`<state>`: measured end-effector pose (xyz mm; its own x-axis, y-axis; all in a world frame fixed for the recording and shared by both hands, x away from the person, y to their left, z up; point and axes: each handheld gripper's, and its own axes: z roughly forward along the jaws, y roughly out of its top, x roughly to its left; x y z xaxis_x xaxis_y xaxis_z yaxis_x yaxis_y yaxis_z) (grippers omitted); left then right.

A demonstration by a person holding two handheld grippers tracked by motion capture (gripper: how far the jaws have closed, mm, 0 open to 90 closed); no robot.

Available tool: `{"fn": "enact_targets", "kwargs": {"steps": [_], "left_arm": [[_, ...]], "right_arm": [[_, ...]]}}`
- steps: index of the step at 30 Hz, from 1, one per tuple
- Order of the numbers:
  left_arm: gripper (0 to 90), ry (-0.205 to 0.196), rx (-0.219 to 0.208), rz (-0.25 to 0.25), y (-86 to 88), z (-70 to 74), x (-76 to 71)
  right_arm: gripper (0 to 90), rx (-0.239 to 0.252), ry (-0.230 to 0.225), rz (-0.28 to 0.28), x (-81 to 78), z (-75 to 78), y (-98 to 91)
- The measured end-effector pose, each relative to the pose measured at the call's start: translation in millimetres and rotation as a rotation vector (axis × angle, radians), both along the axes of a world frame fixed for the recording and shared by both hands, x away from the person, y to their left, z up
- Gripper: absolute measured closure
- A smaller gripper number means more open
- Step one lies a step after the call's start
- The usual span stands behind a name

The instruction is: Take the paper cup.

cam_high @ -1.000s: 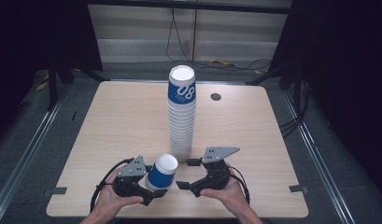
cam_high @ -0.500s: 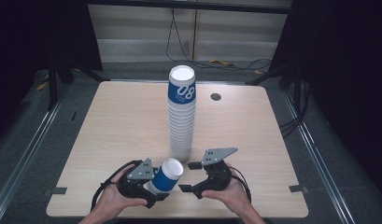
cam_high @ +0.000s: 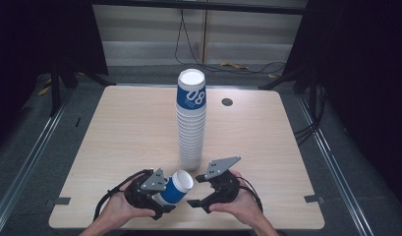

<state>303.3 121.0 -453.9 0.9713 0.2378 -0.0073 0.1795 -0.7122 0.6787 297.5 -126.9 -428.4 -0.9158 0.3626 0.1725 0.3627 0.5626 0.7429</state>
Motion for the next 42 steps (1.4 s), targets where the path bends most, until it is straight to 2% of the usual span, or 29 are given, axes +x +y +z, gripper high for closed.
{"fn": "enact_targets", "kwargs": {"steps": [6, 11, 15, 17, 19, 21, 22, 31, 37, 38, 42], "left_arm": [[16.8, -0.023, 0.032, 0.003, -4.1, -3.7, -1.1], [16.8, -0.023, 0.064, -0.005, -3.9, -3.4, -0.7], [16.8, -0.021, 0.094, -0.005, -5.0, -4.3, -0.7], [16.8, -0.027, 0.109, -0.003, -5.2, -4.7, -1.1], [16.8, -0.038, 0.116, -0.007, -6.2, -5.7, -1.6], [16.8, -0.039, 0.14, -0.027, -7.2, -5.9, -2.2], [16.8, -0.039, 0.134, -0.028, -8.2, -7.2, -3.1], [16.8, -0.041, 0.171, -0.065, -15.6, -9.2, -8.6], [16.8, -0.04, 0.17, -0.072, -17.0, -9.0, -8.7], [16.8, -0.032, 0.166, -0.071, -17.3, -8.5, -9.0], [16.8, -0.046, 0.177, -0.085, -19.1, -7.4, -9.9]], "right_arm": [[17.9, -0.06, 0.003, 0.044, 1.5, -1.9, 8.9], [17.0, -0.101, -0.006, 0.07, 2.3, -2.1, 13.4], [21.0, -0.146, -0.001, 0.108, 3.5, -6.1, 18.5], [20.6, -0.156, 0.006, 0.104, 3.9, -8.0, 20.0], [19.6, -0.156, 0.007, 0.1, 6.1, -9.0, 20.1], [17.0, -0.173, 0.004, 0.085, 8.6, -8.5, 19.7], [16.9, -0.171, 0.01, 0.084, 10.5, -8.2, 19.7], [16.5, -0.204, 0.04, 0.126, 16.5, -7.4, 27.0], [17.2, -0.232, 0.041, 0.172, 17.4, -9.5, 35.5], [17.2, -0.229, 0.045, 0.176, 17.3, -9.5, 36.2], [17.3, -0.209, 0.065, 0.197, 19.1, -8.1, 37.9]]}}
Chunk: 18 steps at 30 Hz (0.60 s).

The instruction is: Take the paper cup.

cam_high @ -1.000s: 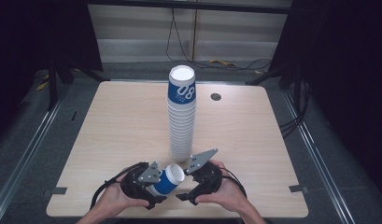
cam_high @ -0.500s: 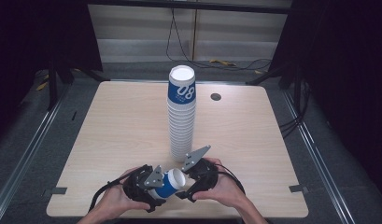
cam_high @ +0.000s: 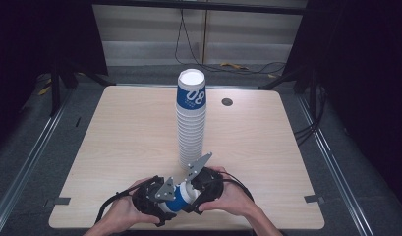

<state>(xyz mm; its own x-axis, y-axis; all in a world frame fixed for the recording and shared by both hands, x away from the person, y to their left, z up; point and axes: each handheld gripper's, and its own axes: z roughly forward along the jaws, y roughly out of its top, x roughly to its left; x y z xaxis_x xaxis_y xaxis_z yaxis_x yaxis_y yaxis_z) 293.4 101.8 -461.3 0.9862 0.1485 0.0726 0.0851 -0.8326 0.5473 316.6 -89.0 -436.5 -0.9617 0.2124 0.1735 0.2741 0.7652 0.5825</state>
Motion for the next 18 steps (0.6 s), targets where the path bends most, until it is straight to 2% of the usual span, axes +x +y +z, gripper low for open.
{"fn": "enact_targets", "kwargs": {"steps": [2, 4, 7, 10, 11, 15, 16, 17, 18], "left_arm": [[16.8, 0.001, -0.012, 0.004, -0.7, -0.2, -1.0], [16.8, -0.007, 0.0, -0.015, -1.0, 1.4, -1.3], [16.8, -0.022, 0.006, -0.018, -0.1, 1.5, -2.1], [16.8, -0.032, 0.015, -0.024, -0.5, 0.7, -2.8], [16.8, -0.044, 0.03, -0.037, -1.0, 1.2, -1.9], [16.8, -0.068, 0.031, -0.036, -4.0, 1.3, -4.1], [16.8, -0.072, 0.041, -0.053, -3.9, 2.5, -3.5], [16.8, -0.066, 0.028, -0.046, -4.3, 2.0, -4.7], [16.8, -0.073, 0.03, -0.048, -4.3, 2.3, -5.4]], "right_arm": [[18.1, -0.014, 0.008, 0.014, 0.6, 0.6, 1.4], [19.3, -0.003, 0.017, 0.021, 1.9, 0.5, 2.4], [20.0, 0.025, 0.04, 0.028, 3.5, 0.4, 2.4], [20.6, 0.025, 0.053, 0.029, 4.7, 0.7, 2.9], [20.6, 0.019, 0.054, 0.026, 5.0, 0.9, 3.1], [21.9, 0.006, 0.05, 0.026, 6.7, 3.2, 3.7], [22.8, 0.011, 0.054, 0.027, 7.0, 3.8, 3.6], [25.5, 0.017, 0.056, 0.032, 7.4, 3.7, 3.5], [26.5, 0.0, 0.046, 0.03, 7.5, 4.8, 3.3]]}}
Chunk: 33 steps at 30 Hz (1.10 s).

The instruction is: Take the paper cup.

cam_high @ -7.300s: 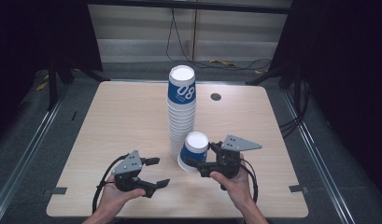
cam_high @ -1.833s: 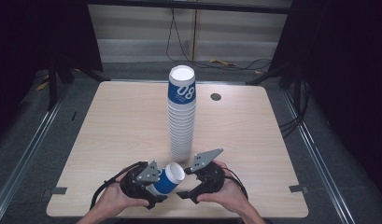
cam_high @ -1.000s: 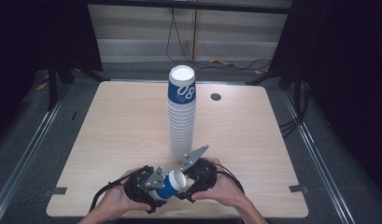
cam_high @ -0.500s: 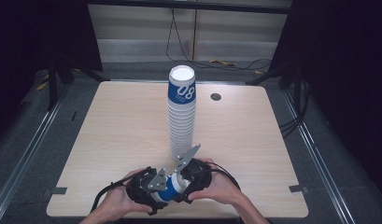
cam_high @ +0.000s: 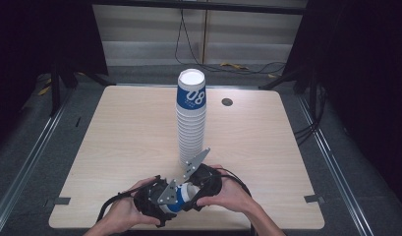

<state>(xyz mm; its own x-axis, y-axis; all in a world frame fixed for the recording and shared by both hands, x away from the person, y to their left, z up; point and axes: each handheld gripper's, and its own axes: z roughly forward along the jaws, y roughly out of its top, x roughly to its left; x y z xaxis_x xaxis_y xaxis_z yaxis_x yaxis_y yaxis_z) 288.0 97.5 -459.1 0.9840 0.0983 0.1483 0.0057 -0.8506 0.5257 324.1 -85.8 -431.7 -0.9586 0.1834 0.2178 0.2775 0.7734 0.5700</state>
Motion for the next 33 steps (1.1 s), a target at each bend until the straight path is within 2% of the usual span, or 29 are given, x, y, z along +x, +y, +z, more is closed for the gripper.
{"fn": "enact_targets", "kwargs": {"steps": [1, 4, 7, 10, 16, 19, 21, 24, 28, 33], "left_arm": [[16.8, -0.004, 0.009, -0.01, 0.3, 0.8, 0.3], [16.6, -0.002, -0.008, -0.001, 0.9, 0.4, -0.5], [15.4, -0.003, -0.009, -0.011, 2.2, 1.3, 0.6], [14.4, 0.001, -0.042, 0.001, 3.1, -0.1, 0.8], [13.9, 0.006, -0.111, 0.037, 8.9, 2.6, 5.6], [15.2, -0.006, -0.126, 0.033, 11.9, 4.2, 6.8], [15.2, 0.0, -0.143, 0.037, 13.4, 4.1, 6.4], [15.2, -0.013, -0.145, 0.039, 14.6, 4.7, 5.6], [15.2, -0.003, -0.168, 0.048, 17.1, 5.5, 6.8], [15.9, 0.011, -0.238, 0.059, 22.9, 10.9, 8.4]], "right_arm": [[26.6, -0.001, 0.004, 0.005, 0.4, 0.1, 0.0], [26.9, -0.005, 0.019, 0.002, 0.2, 1.0, 0.2], [27.0, -0.012, 0.015, -0.001, -0.3, 2.7, 0.2], [27.3, 0.005, 0.008, 0.006, 0.4, 3.0, -0.6], [28.0, 0.017, -0.024, -0.016, -1.9, 5.6, -1.5], [28.2, 0.01, -0.03, -0.018, -1.5, 5.1, -2.1], [28.2, 0.014, -0.033, -0.024, -1.7, 5.7, -2.7], [28.2, 0.019, -0.034, -0.026, -2.0, 6.0, -3.5], [28.2, 0.018, -0.03, -0.032, -1.5, 5.3, -5.0], [28.2, 0.014, -0.031, -0.051, 0.1, 3.3, -10.1]]}}
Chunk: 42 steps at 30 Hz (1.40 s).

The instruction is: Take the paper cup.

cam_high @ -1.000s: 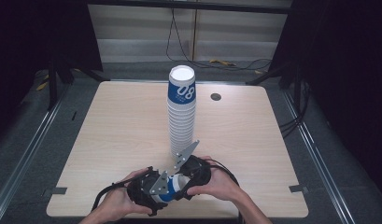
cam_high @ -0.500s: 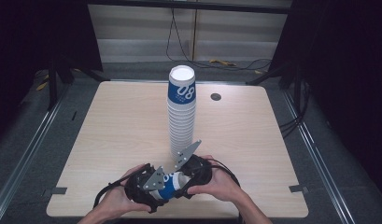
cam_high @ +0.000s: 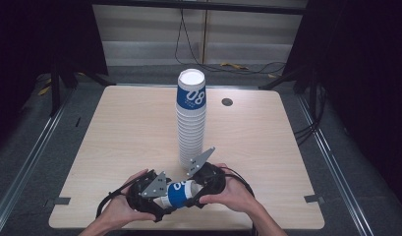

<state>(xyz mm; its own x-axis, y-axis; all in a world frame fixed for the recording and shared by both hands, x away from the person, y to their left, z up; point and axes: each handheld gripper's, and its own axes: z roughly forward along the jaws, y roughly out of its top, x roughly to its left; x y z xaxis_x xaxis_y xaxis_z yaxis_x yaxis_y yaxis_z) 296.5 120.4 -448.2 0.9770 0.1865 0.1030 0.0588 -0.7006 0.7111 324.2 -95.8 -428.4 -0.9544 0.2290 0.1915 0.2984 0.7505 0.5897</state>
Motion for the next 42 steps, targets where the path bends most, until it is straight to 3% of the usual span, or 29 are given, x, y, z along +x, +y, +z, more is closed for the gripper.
{"fn": "enact_targets", "kwargs": {"steps": [6, 7, 8, 11, 13, 14, 19, 20, 23, 27, 36, 42], "left_arm": [[15.9, 0.011, -0.093, 0.02, 6.5, 4.2, 2.0], [15.9, 0.011, -0.093, 0.02, 6.5, 4.2, 2.0], [16.0, 0.026, -0.127, 0.017, 8.5, 5.9, 3.1], [15.8, 0.025, -0.163, 0.025, 11.8, 9.1, 3.0], [16.0, 0.037, -0.183, 0.027, 12.7, 10.1, 3.2], [16.2, 0.05, -0.214, 0.035, 14.9, 12.1, 3.5], [16.3, 0.055, -0.273, 0.06, 19.9, 16.3, 5.2], [16.3, 0.054, -0.305, 0.074, 21.5, 17.9, 5.1], [16.2, 0.044, -0.331, 0.087, 23.7, 19.5, 5.3], [15.8, 0.072, -0.389, 0.092, 26.5, 20.8, 7.0], [15.6, 0.082, -0.452, 0.099, 31.5, 22.9, 7.8], [15.6, 0.074, -0.465, 0.11, 32.9, 22.4, 8.5]], "right_arm": [[28.1, 0.025, -0.006, -0.035, -1.4, 0.9, -8.1], [28.1, 0.025, -0.006, -0.035, -1.4, 0.9, -8.1], [28.1, 0.036, -0.018, -0.044, -1.6, 0.3, -11.0], [28.0, 0.063, -0.014, -0.074, -2.9, 0.1, -16.5], [28.0, 0.098, -0.023, -0.093, -3.6, 0.5, -20.9], [28.0, 0.117, -0.027, -0.102, -4.1, 0.4, -23.2], [28.1, 0.212, -0.026, -0.154, -6.8, -2.0, -34.2], [28.0, 0.229, -0.019, -0.161, -7.0, -3.2, -35.7], [28.0, 0.268, -0.016, -0.172, -8.1, -7.8, -38.4], [27.9, 0.323, -0.017, -0.187, -9.4, -10.1, -41.0], [27.8, 0.424, -0.025, -0.179, -12.9, -16.2, -43.4], [27.6, 0.469, -0.032, -0.183, -13.7, -21.8, -41.7]]}}
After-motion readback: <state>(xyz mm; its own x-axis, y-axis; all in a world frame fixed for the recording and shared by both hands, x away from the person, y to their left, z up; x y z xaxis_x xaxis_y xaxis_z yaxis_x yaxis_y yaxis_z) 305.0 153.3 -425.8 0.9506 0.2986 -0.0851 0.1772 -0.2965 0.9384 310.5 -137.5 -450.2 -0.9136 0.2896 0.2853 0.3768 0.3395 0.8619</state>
